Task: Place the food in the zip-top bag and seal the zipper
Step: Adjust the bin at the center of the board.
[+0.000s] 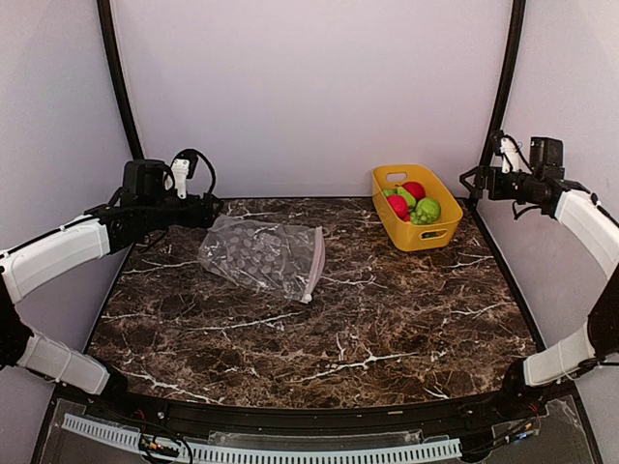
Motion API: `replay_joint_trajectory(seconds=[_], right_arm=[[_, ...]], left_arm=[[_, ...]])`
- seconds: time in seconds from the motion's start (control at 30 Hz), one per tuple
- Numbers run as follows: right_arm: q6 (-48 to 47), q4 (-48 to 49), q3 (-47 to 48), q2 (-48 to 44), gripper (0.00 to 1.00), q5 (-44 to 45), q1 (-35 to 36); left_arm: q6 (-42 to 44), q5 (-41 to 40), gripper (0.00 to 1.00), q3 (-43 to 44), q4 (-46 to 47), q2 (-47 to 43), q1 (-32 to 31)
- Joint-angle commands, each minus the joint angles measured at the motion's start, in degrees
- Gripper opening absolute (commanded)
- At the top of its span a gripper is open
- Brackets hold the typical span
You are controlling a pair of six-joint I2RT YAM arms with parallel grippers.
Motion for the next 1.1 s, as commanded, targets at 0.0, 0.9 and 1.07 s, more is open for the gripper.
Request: replay_joint_trajectory(seconds=[0.0, 0.9, 1.07], right_arm=[[-9.9, -0.2, -3.5, -2.6, 0.99, -6.5, -0.3], [-46.0, -15.9, 16.5, 29.9, 0.61, 3.0, 13.1], [-47.4, -15.8, 19.9, 35.4, 0.59, 3.0, 13.1]], left_arm=[[-3.6, 5.1, 0.87, 1.1, -1.7, 0.5, -0.1], [-0.4, 9.1, 0.77, 9.6, -19.8, 10.3, -10.6], [-0.8, 10.2, 0.77, 9.4, -19.2, 10.1, -10.6]])
